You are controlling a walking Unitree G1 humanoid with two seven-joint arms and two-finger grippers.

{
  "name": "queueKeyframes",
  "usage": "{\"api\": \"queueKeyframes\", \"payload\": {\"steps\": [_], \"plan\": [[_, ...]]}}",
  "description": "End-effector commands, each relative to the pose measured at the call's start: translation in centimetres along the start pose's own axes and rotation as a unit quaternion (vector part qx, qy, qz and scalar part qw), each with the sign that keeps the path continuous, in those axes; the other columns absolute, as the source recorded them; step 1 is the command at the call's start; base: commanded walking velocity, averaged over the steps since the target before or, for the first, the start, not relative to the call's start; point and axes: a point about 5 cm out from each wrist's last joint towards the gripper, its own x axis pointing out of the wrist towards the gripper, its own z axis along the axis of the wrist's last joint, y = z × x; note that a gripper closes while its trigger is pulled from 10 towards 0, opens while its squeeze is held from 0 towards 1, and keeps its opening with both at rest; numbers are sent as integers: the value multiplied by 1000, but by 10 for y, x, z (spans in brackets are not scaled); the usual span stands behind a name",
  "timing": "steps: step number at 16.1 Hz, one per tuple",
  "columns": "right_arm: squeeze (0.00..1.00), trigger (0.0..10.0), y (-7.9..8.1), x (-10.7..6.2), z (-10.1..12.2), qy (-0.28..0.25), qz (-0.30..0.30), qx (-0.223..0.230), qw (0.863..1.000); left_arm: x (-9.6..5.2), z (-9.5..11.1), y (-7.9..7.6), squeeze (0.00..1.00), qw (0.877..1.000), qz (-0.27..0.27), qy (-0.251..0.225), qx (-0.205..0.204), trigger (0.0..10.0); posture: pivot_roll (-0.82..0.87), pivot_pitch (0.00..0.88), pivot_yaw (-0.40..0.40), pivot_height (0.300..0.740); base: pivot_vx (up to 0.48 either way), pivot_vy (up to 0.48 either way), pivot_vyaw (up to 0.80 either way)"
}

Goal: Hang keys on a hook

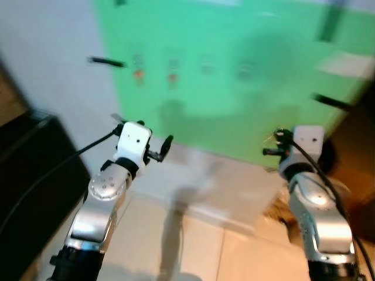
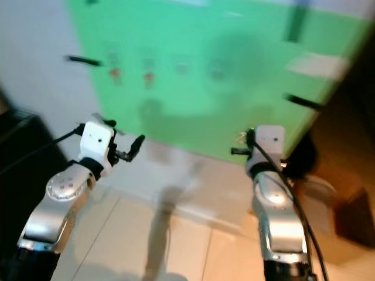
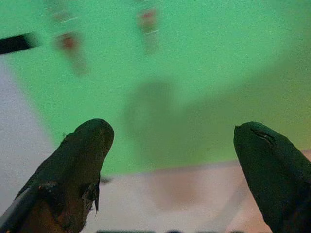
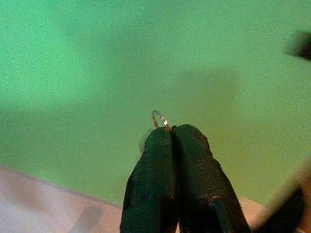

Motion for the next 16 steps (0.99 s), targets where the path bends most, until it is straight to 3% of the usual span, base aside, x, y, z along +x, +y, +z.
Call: {"api": "queueKeyframes", "payload": {"steps": [1, 4, 7, 11, 14, 16], "plan": [[0, 10000, 10, 3, 10, -24, 17, 11, 1000, -4, -2, 7, 0, 1000, 8, 6, 4, 10000, 83, 0, -35, 740, 322, 0, 800], [0, 10000, 20, 3, 13, -33, 62, 4, 998, -7, -1, 8, 0, 1000, 2, 7, 10, 10000, 101, 0, -33, 740, 319, 0, 202], [0, 10000, 22, 3, 16, -45, 67, 40, 996, -8, 0, 8, 0, 1000, -12, 7, 19, 10000, 104, 0, -31, 740, 317, 0, 267], [0, 10000, 20, 4, 17, -49, 71, 31, 996, -8, 0, 3, 0, 999, -38, 6, 27, 10000, 90, 0, -19, 740, 303, 0, 0], [0, 10000, 20, 3, 20, -56, 91, 26, 994, -7, 0, -5, 0, 997, -77, 4, 14, 10000, 86, 0, -15, 740, 0, 0, 0], [0, 10000, 19, 1, 25, -68, 113, 48, 990, -10, -3, -12, 0, 988, -155, 25, -3, 10000, 88, 0, -15, 740, 0, 0, 0]]}}
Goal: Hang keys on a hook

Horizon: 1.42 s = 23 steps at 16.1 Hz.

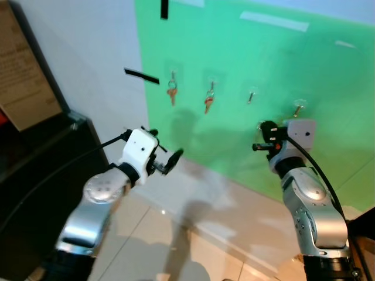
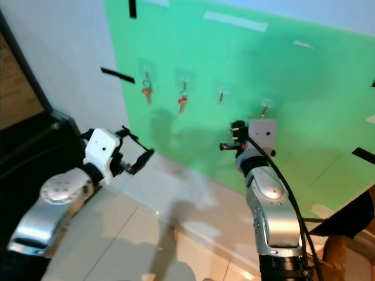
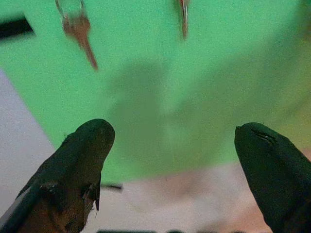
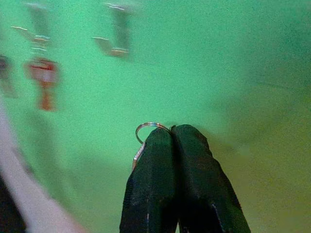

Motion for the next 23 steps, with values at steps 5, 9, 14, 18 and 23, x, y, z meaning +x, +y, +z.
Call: {"api": "queueKeyframes", "payload": {"steps": [5, 9, 14, 18, 23], "plan": [[0, 10000, 7, 0, 18, -44, 48, 21, 998, -1, 4, -11, 0, 996, -92, 8, -18, 10000, 84, 0, -7, 740, 0, 0, 0], [0, 10000, 13, 5, 29, -65, 76, 56, 993, -1, 9, -13, 0, 991, -131, 6, -35, 10000, 75, 0, 6, 740, 0, 0, 0], [0, 10000, 14, 17, 37, -74, 82, 79, 991, -1, 11, -14, 0, 989, -140, 10, -44, 10000, 90, 0, -7, 740, 0, 0, 0], [0, 10000, 16, 23, 41, -80, 93, 88, 988, -1, 13, -14, 0, 989, -144, 6, -45, 10000, 99, 0, -18, 740, 0, 0, 0], [0, 10000, 18, 27, 40, -73, 100, 90, 988, 2, 16, -14, 0, 988, -149, 1, -39, 10000, 96, 0, -11, 740, 0, 0, 0]]}}
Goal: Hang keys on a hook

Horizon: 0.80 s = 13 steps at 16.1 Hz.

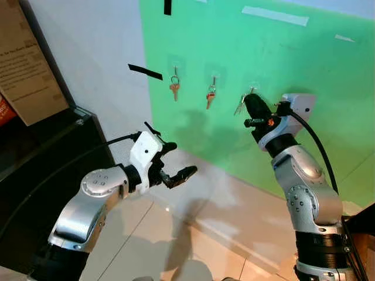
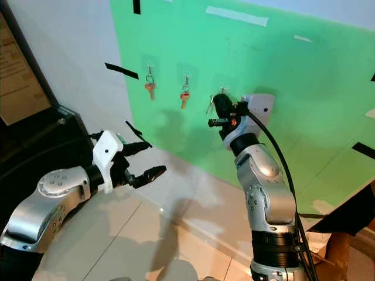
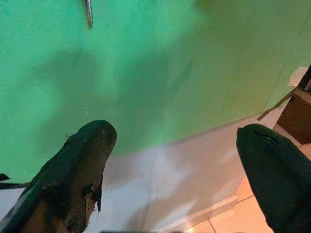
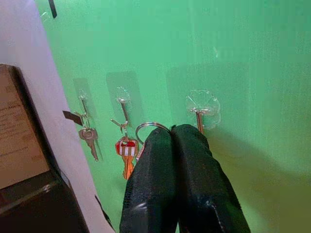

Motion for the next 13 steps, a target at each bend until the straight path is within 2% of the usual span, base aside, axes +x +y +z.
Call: {"api": "queueKeyframes", "payload": {"steps": [1, 5, 8, 13], "plan": [[0, 10000, 1, 4, 3, 0, 8, -2, 1000, 1, 4, 0, 0, 1000, -7, -3, 10, 10000, 96, 0, -11, 740, 0, 0, 0], [0, 10000, 0, 8, 0, 7, -1, -1, 1000, -1, 4, -1, 0, 1000, -7, -3, 11, 10000, 108, 0, -18, 740, 0, 0, 0], [0, 10000, -11, 13, 0, 7, -46, 16, 999, 0, 4, -1, 0, 1000, -6, -2, 11, 10000, 109, 0, -19, 740, 0, 0, 0], [0, 10000, -29, 11, -9, 36, -112, 24, 993, -1, 3, -2, 0, 1000, -6, -1, 11, 10000, 112, 0, -22, 740, 0, 0, 0]]}}
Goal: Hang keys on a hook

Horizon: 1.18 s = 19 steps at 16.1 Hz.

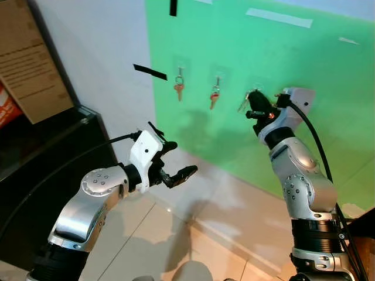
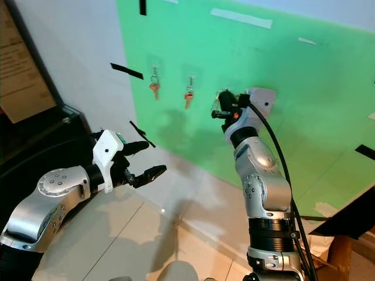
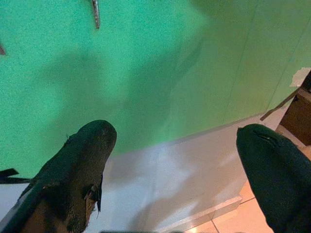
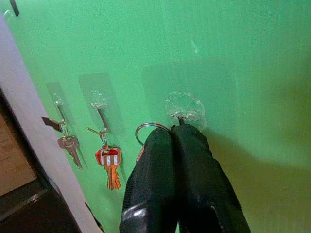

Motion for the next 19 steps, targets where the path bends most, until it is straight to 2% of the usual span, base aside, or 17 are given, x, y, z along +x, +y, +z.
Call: {"api": "queueKeyframes", "payload": {"steps": [1, 4, 7, 9, 13, 17, 19], "plan": [[0, 10000, -19, -3, -8, 27, -49, 7, 998, 0, 3, -2, 0, 1000, -5, -3, 9, 10000, 112, 0, -24, 740, 0, 0, 0], [0, 10000, -24, -11, -16, 47, -58, 24, 997, 0, 3, -1, 0, 1000, -5, -3, 9, 10000, 114, 0, -27, 740, 0, 0, 0], [0, 10000, -30, -18, -17, 50, -68, 46, 995, 0, 4, -1, 0, 1000, -5, -4, 11, 10000, 110, 0, -19, 740, 0, 0, 0], [0, 10000, -31, -19, -15, 45, -65, 44, 996, 1, 5, 0, 0, 1000, -7, -4, 14, 10000, 106, 0, -12, 740, 0, 0, 0], [0, 10000, -24, -20, -11, 39, -30, 37, 998, 3, 6, 1, 0, 1000, -8, -3, 19, 10000, 102, 0, -4, 740, 0, 0, 0], [0, 10000, -13, -22, 5, -17, 19, 30, 999, 2, 6, 1, 0, 1000, -7, -3, 20, 10000, 102, 0, -4, 740, 0, 0, 0], [0, 10000, -7, -23, 6, -14, 46, 14, 999, 3, 6, 0, 0, 1000, -8, -3, 19, 10000, 104, 0, -5, 740, 0, 0, 0]]}}
